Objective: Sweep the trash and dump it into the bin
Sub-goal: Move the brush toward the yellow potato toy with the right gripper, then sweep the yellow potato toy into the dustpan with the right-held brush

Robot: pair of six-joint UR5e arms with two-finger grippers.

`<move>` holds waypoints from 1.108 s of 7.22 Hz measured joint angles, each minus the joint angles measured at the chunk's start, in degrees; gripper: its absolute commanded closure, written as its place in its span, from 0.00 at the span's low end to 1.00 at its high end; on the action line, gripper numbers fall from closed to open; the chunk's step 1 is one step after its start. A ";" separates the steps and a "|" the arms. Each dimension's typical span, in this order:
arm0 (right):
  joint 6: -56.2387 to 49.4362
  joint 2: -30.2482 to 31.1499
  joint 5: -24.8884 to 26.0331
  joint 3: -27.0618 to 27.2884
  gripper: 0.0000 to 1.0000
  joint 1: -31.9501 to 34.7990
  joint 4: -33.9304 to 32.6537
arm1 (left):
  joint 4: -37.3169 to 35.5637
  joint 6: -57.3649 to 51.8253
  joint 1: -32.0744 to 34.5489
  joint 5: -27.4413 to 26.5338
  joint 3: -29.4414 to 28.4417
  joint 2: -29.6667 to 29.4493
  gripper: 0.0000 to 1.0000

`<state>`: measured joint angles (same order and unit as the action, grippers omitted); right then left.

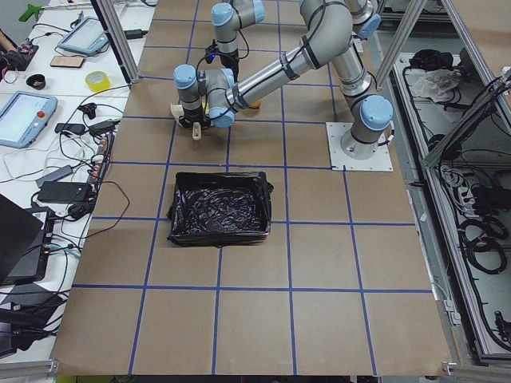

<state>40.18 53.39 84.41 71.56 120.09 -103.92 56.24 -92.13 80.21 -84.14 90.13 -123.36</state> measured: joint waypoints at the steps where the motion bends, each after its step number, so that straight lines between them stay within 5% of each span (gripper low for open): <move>1: -2.73 1.44 1.55 0.28 1.00 -1.44 3.63 | 0.03 -1.36 -0.22 -0.05 0.02 0.26 1.00; 4: -11.27 8.63 3.44 7.68 1.00 -5.60 7.89 | -0.01 -9.27 -3.50 -0.26 2.04 1.32 1.00; 8: -11.29 15.97 3.37 23.43 1.00 -4.12 -0.48 | 0.18 -13.72 -7.42 -1.06 11.92 7.85 1.00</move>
<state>28.89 69.36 87.78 94.99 115.97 -104.39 56.43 -105.84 72.79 -85.20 102.05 -115.51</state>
